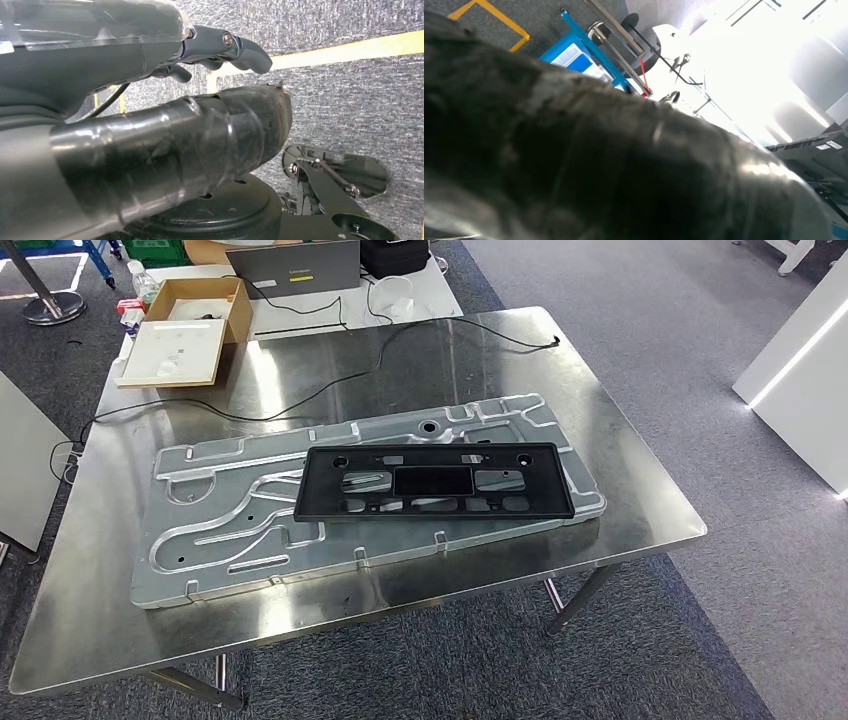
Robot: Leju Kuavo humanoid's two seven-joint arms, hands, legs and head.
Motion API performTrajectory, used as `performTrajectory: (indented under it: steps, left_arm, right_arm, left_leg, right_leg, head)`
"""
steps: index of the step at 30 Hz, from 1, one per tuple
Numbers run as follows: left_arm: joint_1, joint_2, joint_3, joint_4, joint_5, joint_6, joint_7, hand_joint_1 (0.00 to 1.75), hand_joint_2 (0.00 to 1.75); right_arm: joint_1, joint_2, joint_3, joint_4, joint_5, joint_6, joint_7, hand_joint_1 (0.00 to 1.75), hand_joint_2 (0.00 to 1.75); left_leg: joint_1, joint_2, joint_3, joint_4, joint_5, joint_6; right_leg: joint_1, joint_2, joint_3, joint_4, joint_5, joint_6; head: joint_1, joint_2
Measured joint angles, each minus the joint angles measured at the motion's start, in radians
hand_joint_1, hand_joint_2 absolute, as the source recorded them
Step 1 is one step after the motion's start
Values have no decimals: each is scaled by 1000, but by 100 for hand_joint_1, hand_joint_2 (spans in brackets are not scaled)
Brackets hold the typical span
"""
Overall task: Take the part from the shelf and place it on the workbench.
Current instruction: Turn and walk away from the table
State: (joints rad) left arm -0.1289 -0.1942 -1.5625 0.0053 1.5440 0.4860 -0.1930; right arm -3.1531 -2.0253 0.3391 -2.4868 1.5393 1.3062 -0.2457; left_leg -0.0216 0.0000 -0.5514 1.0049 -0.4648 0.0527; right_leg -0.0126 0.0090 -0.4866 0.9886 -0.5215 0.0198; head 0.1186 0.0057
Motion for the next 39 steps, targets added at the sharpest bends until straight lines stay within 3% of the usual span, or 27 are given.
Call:
performTrajectory:
  steps: [11, 15, 32, 36, 39]
  left_arm:
    - [0, 0, 0, 0, 0, 0, 0, 0, 0]
    - [0, 0, 0, 0, 0, 0, 0, 0, 175]
    - [0, 0, 0, 0, 0, 0, 0, 0, 175]
    - [0, 0, 0, 0, 0, 0, 0, 0, 0]
    - [0, 0, 0, 0, 0, 0, 0, 0, 0]
  right_arm:
    - [0, 0, 0, 0, 0, 0, 0, 0, 0]
    - [0, 0, 0, 0, 0, 0, 0, 0, 0]
    - [0, 0, 0, 0, 0, 0, 0, 0, 0]
    - [0, 0, 0, 0, 0, 0, 0, 0, 175]
    - [0, 0, 0, 0, 0, 0, 0, 0, 175]
  left_leg:
    - [0, 0, 0, 0, 0, 0]
    - [0, 0, 0, 0, 0, 0]
    - [0, 0, 0, 0, 0, 0]
    - [0, 0, 0, 0, 0, 0]
    - [0, 0, 0, 0, 0, 0]
  right_leg:
    - [0, 0, 0, 0, 0, 0]
    - [0, 0, 0, 0, 0, 0]
    - [0, 0, 0, 0, 0, 0]
    - [0, 0, 0, 0, 0, 0]
    - [0, 0, 0, 0, 0, 0]
  head:
    - [0, 0]
    - [0, 0]
    - [0, 0]
    - [0, 0]
    - [0, 0]
